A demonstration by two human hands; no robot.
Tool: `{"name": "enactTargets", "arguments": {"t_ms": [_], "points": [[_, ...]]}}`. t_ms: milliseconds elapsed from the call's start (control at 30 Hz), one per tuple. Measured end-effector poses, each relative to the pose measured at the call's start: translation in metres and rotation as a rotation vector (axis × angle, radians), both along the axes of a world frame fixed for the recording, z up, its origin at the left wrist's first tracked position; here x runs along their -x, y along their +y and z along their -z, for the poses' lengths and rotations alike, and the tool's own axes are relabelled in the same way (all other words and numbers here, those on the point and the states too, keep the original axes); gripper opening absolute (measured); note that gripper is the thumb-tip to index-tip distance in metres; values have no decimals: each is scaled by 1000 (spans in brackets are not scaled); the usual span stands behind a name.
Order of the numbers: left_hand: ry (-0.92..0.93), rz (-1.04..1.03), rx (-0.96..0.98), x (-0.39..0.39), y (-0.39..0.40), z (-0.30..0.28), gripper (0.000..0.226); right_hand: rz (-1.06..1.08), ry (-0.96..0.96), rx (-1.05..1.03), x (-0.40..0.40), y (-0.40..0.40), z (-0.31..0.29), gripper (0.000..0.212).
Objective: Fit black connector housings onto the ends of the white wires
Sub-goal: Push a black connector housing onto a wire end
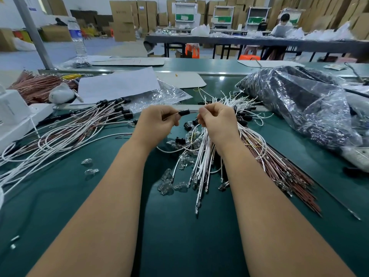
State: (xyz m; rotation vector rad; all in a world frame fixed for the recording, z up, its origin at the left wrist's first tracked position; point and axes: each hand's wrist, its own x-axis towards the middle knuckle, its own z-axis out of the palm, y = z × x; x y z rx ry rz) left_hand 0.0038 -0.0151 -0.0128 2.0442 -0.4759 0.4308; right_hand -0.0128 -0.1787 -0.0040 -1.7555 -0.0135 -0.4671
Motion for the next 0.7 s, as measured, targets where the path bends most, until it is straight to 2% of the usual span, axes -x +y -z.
{"name": "enactTargets", "arguments": {"t_ms": [167,333,467,700], "points": [[-4,-20,-44,1,-6,0,6,26,-43,78,-1,0,1,19],[2,-14,-60,3,-5,-1,19,10,-69,121,0,-1,1,21],[62,14,-76,3,-5,-2,20,12,-80,133,-1,-1,0,17],[128,76,-44,8,-6,-5,19,-10,-72,120,0,-3,1,23]]}}
